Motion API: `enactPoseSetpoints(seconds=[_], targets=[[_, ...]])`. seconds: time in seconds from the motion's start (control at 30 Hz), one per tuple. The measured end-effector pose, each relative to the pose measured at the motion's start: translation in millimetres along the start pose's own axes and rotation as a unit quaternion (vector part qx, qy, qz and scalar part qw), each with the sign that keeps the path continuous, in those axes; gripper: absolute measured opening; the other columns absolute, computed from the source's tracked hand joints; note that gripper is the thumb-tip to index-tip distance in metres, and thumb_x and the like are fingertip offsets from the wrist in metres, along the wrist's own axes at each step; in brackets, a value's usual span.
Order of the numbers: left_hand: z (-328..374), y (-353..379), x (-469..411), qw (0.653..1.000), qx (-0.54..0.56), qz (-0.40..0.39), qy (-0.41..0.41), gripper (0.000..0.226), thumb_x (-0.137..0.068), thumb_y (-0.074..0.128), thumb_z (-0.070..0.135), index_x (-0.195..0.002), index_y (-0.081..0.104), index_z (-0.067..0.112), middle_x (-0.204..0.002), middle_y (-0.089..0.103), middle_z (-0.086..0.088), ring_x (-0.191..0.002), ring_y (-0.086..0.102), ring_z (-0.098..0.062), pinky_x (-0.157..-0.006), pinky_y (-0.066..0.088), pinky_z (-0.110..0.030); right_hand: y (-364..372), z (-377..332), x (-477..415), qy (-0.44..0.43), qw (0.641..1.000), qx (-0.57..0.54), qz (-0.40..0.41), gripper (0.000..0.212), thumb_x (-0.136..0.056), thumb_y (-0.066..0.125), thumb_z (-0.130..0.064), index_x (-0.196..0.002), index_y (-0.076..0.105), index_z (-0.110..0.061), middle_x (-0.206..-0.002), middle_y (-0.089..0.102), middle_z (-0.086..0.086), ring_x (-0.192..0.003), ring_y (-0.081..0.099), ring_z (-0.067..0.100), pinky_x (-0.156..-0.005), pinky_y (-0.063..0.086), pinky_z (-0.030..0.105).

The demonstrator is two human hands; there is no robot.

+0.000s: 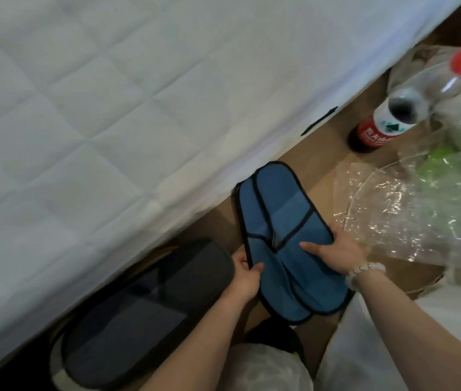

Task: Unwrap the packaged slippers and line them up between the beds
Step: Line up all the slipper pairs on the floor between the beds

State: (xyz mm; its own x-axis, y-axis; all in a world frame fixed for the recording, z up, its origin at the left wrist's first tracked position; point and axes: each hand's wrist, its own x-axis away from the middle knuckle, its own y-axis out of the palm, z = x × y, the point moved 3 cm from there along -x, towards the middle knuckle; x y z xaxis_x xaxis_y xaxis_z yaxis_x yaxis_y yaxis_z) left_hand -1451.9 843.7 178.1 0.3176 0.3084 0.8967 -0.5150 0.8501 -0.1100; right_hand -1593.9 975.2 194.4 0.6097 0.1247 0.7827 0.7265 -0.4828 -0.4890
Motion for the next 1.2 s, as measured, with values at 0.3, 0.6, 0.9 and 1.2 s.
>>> enactPoseSetpoints(seconds=[0.3,0.6,0.9,1.2], targets=[[5.7,-11.2,10.6,0.994,-0.063,-0.082,0.033,0.042,-0.093,0.054,0.008,-0.133,0.04,0.008,-0.133,0.051,-0.01,-0.121,0.049,-0.025,-0.1,0.042,-0.03,-25.6,-14.0,1.0,-0.025,0.994,0.083,0.072,0.056,-0.075,0.078,-0.026,-0.121,0.054,-0.006,-0.113,0.063,0.01,-0.1,0.06,0.028,-0.079,0.048,0.034],[-15.2,-18.6,25.2,0.982,-0.183,-0.003,0.045,0.031,-0.093,0.055,0.02,-0.123,0.052,0.016,-0.129,0.057,-0.003,-0.116,0.056,-0.022,-0.087,0.044,-0.023,-14.5,4.3,20.9,-0.043,0.971,0.155,0.177,0.065,-0.076,0.076,-0.032,-0.125,0.049,0.0,-0.126,0.049,0.023,-0.116,0.048,0.039,-0.097,0.041,0.042],[-12.9,-10.6,23.1,0.984,-0.156,0.082,0.034,0.028,-0.085,0.067,0.023,-0.109,0.059,0.013,-0.116,0.064,-0.005,-0.106,0.06,-0.022,-0.074,0.042,-0.023,-18.7,-11.0,6.4,-0.071,0.956,0.221,0.181,0.076,-0.077,0.071,-0.047,-0.142,0.039,-0.028,-0.13,0.041,0.016,-0.121,0.043,0.032,-0.099,0.04,0.042],[-5.3,-10.1,28.8,0.981,-0.163,0.091,0.046,0.031,-0.089,0.059,0.024,-0.117,0.047,0.02,-0.12,0.057,-0.003,-0.107,0.056,-0.022,-0.074,0.04,-0.024,-21.1,3.1,-4.0,-0.047,0.953,0.25,0.165,0.076,-0.079,0.062,-0.057,-0.141,0.043,-0.017,-0.125,0.049,0.022,-0.124,0.038,0.033,-0.1,0.037,0.038]])
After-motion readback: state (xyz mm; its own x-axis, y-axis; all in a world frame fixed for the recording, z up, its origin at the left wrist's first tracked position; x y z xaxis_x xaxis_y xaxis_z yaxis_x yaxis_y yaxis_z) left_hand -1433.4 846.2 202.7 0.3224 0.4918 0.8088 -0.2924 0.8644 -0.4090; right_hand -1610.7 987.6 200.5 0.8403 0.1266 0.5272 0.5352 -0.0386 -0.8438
